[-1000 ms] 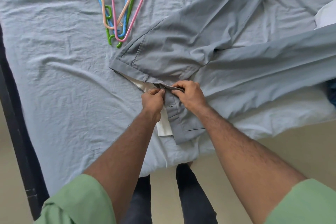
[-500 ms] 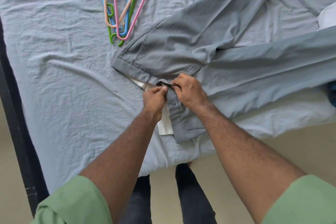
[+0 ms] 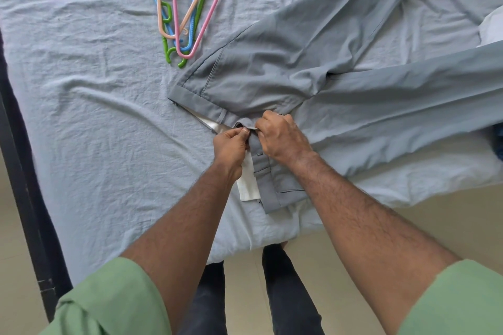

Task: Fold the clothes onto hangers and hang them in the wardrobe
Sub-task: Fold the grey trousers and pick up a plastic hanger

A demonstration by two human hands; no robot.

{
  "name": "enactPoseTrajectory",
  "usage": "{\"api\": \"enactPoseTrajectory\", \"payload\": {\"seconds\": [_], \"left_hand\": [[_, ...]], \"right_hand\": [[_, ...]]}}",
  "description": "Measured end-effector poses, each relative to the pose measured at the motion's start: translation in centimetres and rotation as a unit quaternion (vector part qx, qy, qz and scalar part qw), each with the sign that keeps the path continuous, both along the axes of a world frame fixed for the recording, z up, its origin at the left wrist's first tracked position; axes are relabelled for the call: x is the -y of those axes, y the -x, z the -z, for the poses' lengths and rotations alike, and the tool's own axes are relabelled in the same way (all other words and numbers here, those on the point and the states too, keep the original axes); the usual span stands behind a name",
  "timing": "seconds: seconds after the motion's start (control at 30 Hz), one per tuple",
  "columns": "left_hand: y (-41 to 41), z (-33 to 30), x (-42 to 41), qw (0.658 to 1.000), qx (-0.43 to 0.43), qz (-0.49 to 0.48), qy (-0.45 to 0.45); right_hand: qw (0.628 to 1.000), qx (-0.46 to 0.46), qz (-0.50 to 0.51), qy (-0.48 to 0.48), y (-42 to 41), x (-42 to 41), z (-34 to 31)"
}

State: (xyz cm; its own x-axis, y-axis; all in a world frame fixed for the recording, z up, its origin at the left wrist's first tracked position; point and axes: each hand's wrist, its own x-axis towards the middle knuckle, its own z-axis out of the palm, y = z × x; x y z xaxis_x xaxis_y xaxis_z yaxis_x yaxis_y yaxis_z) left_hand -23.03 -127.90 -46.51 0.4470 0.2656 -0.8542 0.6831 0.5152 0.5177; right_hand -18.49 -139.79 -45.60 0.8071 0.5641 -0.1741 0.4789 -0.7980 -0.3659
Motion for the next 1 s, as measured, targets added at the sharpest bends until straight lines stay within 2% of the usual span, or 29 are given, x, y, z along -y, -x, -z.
{"api": "enactPoseTrajectory", "payload": {"seconds": [0.27,0.5,0.6,0.7,0.83,1.0], "left_hand": [[0.0,1.1,-0.2,0.995,0.034,0.059,-0.071],[-0.4,1.6,-0.5,0.984,0.046,0.097,-0.142],[-0.7,1.9,-0.9,0.989,0.057,0.071,-0.113],[-0.7,1.7,-1.3,0.994,0.053,0.065,-0.067],[-0.6,1.6,-1.7,0.993,0.05,0.083,-0.06],[-0.6,1.3,-1.4,0.995,0.057,0.07,-0.042]], "right_hand": [[0.998,-0.011,0.0,0.063,0.4,-1.7,-0.5],[0.99,-0.059,-0.005,0.127,-0.6,-2.8,-0.6],[0.992,-0.084,0.032,0.091,-0.8,-2.8,-0.3],[0.989,-0.114,0.099,-0.01,-1.0,-1.8,0.6],[0.967,-0.133,0.166,-0.139,-0.9,-0.3,1.0],[0.951,-0.153,0.199,-0.181,-1.0,-0.2,1.0]]}}
